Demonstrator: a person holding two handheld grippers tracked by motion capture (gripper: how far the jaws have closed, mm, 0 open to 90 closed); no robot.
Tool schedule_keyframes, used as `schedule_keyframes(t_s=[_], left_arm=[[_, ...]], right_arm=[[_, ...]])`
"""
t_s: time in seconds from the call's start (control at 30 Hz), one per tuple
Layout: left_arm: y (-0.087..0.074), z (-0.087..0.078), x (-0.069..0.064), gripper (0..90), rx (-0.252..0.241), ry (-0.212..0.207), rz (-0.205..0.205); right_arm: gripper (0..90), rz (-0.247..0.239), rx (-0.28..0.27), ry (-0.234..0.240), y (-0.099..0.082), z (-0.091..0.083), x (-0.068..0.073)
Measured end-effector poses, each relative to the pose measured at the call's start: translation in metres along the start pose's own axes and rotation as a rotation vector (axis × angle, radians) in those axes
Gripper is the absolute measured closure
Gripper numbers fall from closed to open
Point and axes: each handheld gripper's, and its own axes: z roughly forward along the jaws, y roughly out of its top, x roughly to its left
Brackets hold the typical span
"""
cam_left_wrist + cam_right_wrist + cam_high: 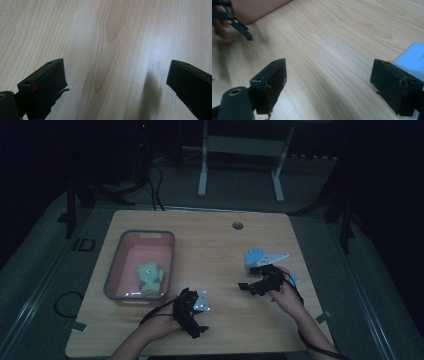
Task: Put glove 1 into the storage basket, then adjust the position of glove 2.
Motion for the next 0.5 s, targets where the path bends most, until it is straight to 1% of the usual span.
schedule_keyframes(t_s=[0.03, 0.1, 0.17, 0.23, 0.3, 0.33, 0.37, 0.4, 0.43, 0.47, 0.5], left_arm=[[-0.001, 0.0, 0.0, 2.6, -0.006, -0.002, -0.008], [-0.003, -0.002, 0.001, 2.7, -0.008, 0.0, -0.015], [-0.003, -0.002, 0.0, 2.7, -0.007, 0.009, -0.008], [-0.004, -0.003, -0.001, 2.6, -0.002, 0.013, -0.012], [-0.005, -0.004, -0.003, 2.7, -0.006, 0.009, -0.02], [-0.006, -0.004, -0.005, 2.7, -0.01, 0.003, -0.02], [-0.006, -0.004, -0.006, 2.6, -0.009, 0.006, -0.018], [-0.007, -0.003, -0.007, 2.7, -0.005, 0.011, -0.016], [-0.008, -0.002, -0.009, 2.6, 0.001, 0.007, -0.008], [-0.009, -0.001, -0.01, 2.6, 0.006, 0.014, -0.007], [-0.011, 0.0, -0.01, 2.7, 0.013, 0.009, -0.009]], right_arm=[[12.4, 0.015, -0.007, -0.006, -0.001, -0.003, -0.001], [10.8, 0.003, -0.021, -0.022, -0.004, -0.009, -0.003], [11.6, 0.007, -0.004, -0.017, -0.007, -0.013, -0.006], [17.3, -0.01, 0.003, -0.055, -0.009, -0.017, -0.01], [31.2, -0.031, 0.018, -0.083, -0.01, -0.022, -0.014], [41.1, -0.046, 0.02, -0.104, -0.01, -0.024, -0.018], [44.9, -0.067, 0.021, -0.109, -0.009, -0.026, -0.022], [45.5, -0.07, 0.015, -0.113, -0.009, -0.027, -0.024], [50.9, -0.066, 0.013, -0.124, -0.007, -0.027, -0.028], [54.5, -0.063, 0.019, -0.137, -0.006, -0.026, -0.032], [54.0, -0.058, 0.02, -0.152, -0.005, -0.025, -0.036]])
